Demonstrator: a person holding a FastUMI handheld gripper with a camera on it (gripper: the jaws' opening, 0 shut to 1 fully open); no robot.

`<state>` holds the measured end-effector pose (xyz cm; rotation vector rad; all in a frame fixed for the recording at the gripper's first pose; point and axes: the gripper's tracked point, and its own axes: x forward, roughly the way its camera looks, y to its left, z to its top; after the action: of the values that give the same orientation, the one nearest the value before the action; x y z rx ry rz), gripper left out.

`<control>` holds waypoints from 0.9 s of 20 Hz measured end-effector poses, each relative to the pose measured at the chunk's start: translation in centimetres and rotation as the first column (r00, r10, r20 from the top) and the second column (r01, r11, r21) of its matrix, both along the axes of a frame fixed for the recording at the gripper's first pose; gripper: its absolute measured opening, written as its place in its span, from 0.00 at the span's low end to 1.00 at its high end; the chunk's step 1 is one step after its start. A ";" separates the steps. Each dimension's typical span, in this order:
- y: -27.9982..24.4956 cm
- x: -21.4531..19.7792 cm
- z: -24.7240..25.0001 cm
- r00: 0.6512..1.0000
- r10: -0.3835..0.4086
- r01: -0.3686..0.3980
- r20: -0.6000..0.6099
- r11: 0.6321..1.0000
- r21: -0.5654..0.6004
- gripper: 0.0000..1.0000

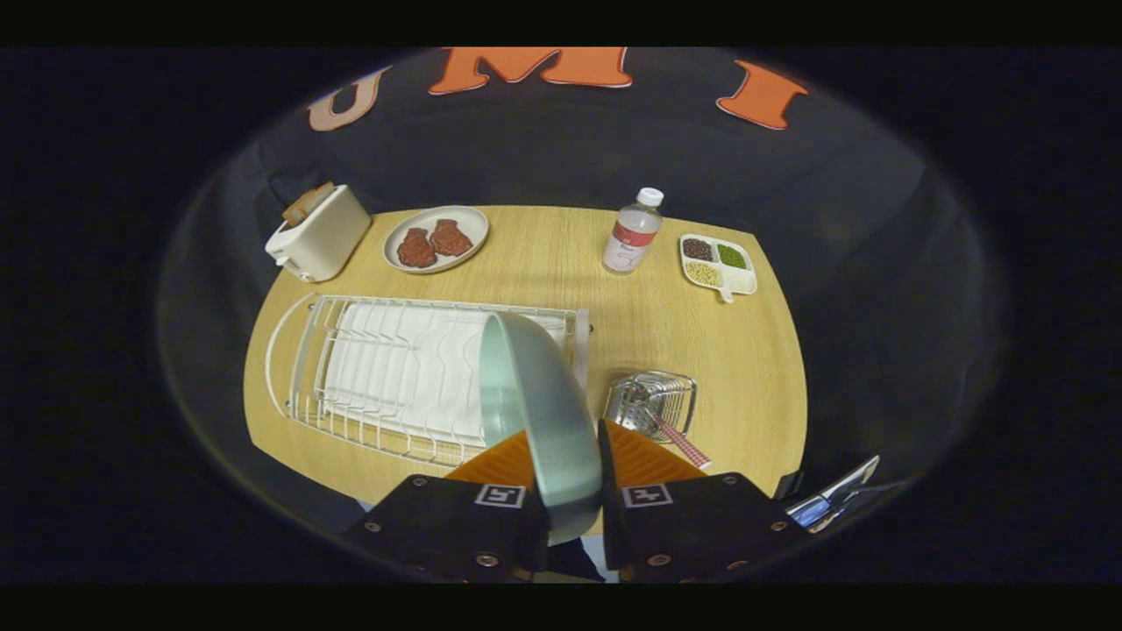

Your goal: Take the plate from the dish rack, then take the spoon from the basket and place it into the plate.

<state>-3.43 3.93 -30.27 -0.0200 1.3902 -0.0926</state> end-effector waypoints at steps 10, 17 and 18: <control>-0.5 -9.9 1.1 0.994 -0.101 0.107 -0.043 0.979 0.172 0.26; -0.1 -16.8 -1.6 0.986 -0.122 0.147 -0.118 0.960 0.239 0.26; 0.0 -17.3 -2.2 0.984 -0.127 0.155 -0.127 0.957 0.244 0.26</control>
<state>-20.71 3.89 -32.45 0.2925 1.5039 -0.0326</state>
